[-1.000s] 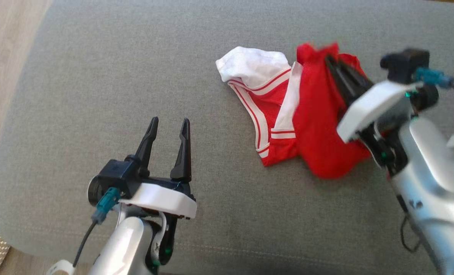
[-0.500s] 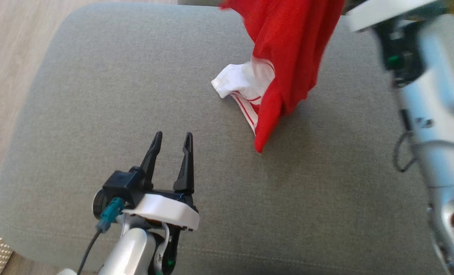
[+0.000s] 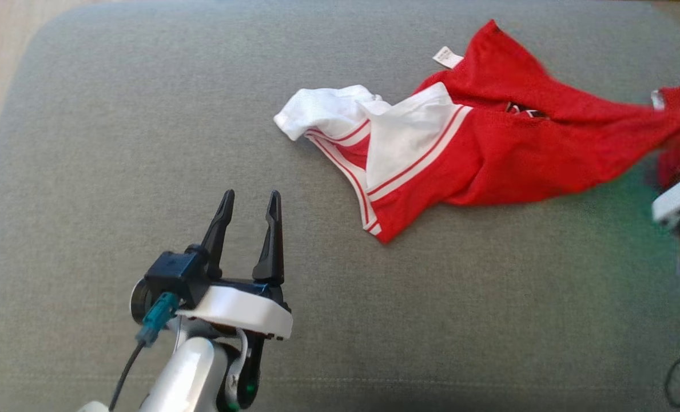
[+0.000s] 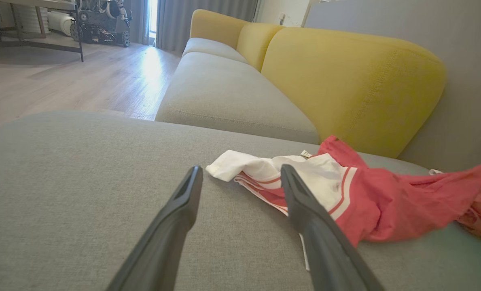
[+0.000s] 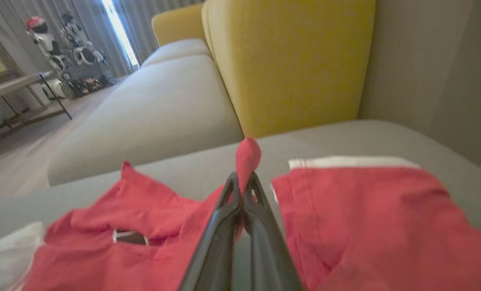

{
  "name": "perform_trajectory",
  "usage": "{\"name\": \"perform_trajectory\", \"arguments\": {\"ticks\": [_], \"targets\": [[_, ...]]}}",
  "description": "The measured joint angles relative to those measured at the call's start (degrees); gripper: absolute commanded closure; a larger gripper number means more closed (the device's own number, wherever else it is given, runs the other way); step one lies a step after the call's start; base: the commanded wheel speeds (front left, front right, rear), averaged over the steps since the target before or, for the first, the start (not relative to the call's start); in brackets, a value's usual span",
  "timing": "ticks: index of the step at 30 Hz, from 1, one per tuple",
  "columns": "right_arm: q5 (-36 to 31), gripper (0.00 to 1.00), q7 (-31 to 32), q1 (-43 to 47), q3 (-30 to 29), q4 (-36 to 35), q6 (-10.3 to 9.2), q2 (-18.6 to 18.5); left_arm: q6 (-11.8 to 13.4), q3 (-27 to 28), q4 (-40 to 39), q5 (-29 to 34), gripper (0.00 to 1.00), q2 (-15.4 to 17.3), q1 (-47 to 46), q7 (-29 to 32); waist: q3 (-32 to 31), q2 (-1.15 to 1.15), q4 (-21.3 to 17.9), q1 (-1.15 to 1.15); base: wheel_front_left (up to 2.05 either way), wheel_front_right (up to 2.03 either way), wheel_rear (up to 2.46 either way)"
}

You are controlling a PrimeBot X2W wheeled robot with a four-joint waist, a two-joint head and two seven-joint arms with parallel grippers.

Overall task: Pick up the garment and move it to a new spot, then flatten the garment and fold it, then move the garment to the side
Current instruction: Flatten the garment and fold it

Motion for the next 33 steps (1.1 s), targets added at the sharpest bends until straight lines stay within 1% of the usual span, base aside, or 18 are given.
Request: {"name": "perform_trajectory", "arguments": {"ticks": [1,2,3,6,10,13,15,19,23,29,30,33], "targets": [[-0.68,1.00,0.71,0.85,-0.64,0.33,0.00,0.78,-0.01,-0.01,0.01,0.03,0.00,0.00,0.00,0.00,0.14,0.00,-0.33,0.00,0.00,0.00,0.00],[-1.46,0.71,1.07,1.54,-0.97,0.37,0.00,1.60,-0.08,-0.01,0.02,0.04,0.00,0.00,-0.01,0.00,0.29,0.00,-0.65,0.00,0.00,0.00,0.00],[-2.38,0.00,1.05,1.96,-1.20,0.31,0.00,2.54,-0.23,0.02,0.08,0.18,0.00,0.00,-0.02,0.00,0.43,0.00,-0.96,0.00,0.00,0.00,0.00],[-3.70,0.00,1.05,2.47,-1.22,-1.18,0.00,4.50,-0.51,0.15,0.25,0.53,0.00,0.00,-0.21,0.00,0.69,0.00,-1.70,0.00,0.00,0.00,0.00],[-4.85,0.00,0.26,2.61,-1.18,-6.03,0.00,6.01,-0.56,0.22,0.86,0.54,0.00,0.00,-0.65,0.00,0.26,0.00,-2.28,0.00,0.00,0.00,0.00],[-1.03,0.00,0.02,2.63,-0.81,-12.01,0.00,8.51,-0.56,0.23,0.91,0.54,0.00,0.00,-0.93,0.00,-0.52,0.00,-2.48,0.00,0.00,0.00,0.00],[-0.59,0.00,0.04,2.65,0.24,-16.61,0.00,9.29,-0.56,0.26,0.91,0.55,0.00,0.00,-0.94,0.00,-1.08,0.00,-2.66,0.00,0.00,0.00,0.00],[-0.77,0.00,0.93,4.14,1.74,-25.03,0.00,9.47,-0.56,0.23,0.96,1.13,0.00,0.00,-0.93,0.00,-1.88,0.00,-2.99,0.00,0.00,0.00,0.00],[-0.75,0.00,2.20,7.87,3.49,-31.18,0.00,10.82,-0.55,0.20,0.98,1.13,0.00,0.00,-0.92,0.00,-2.28,0.00,-3.28,0.00,0.00,0.00,0.00],[-1.10,0.00,3.43,11.37,6.02,-36.29,0.00,11.40,-0.55,0.20,0.92,1.12,0.00,-0.01,-0.92,0.00,-2.43,0.00,-3.62,0.00,0.00,0.00,0.00],[-1.35,0.00,3.69,13.27,7.54,-36.90,0.00,11.62,-0.55,0.25,0.92,1.12,0.00,0.01,-0.92,0.00,-2.43,0.00,-3.83,0.00,0.00,0.00,0.00],[-1.34,0.00,3.85,16.67,9.21,-36.94,0.00,12.67,-0.55,0.23,0.90,1.12,0.00,0.00,-0.92,0.00,-2.43,0.00,-4.31,0.00,0.00,0.00,0.00]]}}
